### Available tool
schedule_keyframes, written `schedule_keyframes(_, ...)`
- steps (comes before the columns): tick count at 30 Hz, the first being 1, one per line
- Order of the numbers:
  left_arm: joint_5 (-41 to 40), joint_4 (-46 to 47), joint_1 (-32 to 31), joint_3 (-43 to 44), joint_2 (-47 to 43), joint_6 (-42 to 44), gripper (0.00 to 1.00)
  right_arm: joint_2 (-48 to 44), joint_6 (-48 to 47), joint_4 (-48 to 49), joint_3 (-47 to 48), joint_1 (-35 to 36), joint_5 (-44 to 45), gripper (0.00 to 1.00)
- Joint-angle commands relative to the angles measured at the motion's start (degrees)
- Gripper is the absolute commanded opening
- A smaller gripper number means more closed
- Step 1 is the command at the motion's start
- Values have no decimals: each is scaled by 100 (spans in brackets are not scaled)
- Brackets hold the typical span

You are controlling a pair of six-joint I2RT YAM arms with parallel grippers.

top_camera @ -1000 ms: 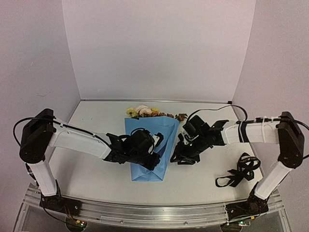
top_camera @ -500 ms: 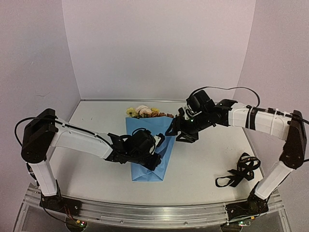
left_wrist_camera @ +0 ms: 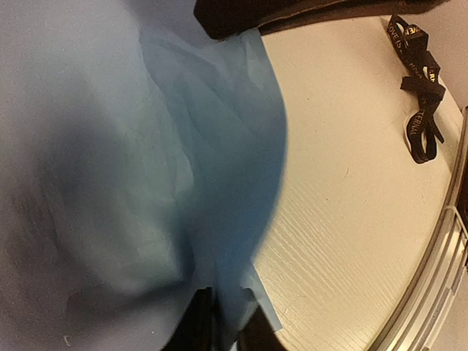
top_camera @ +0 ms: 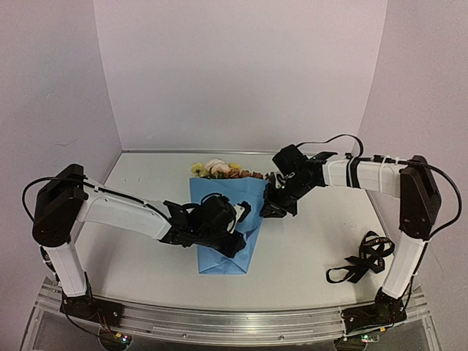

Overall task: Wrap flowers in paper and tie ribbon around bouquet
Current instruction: Fold the left corner of the flattened wrapping paper at the center of the board, then press the fold line of the folded wrapping paper.

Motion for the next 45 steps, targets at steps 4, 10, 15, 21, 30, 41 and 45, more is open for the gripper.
schedule_keyframes(4,80,-85,38,82,-473,-105,48,289,-308,-39,104,-154,48,0)
schedule_keyframes(10,456,313,267,-567,-1028,-622,52,494,-470,158,-92,-173,114,0)
schedule_keyframes(15,653,671,645,-1269,-1148,-1112,36,650,-482,306,-137,-185,171,0)
schedule_keyframes(21,735,877,850,-1811,-1073,-1470,27,775,-437,389,-65,-191,116,0)
schedule_keyframes(30,920,1051,855,-1853,-840,-1562,22,310,-493,-28,3,-102,87,9)
schedule_keyframes(41,1083,1122,811,-1922,-970,-1550,21,-555,-539,-872,-129,445,155,20)
schedule_keyframes(45,1117,1097,777,-1918,-1024,-1513,21,-441,-493,-770,34,743,-52,13)
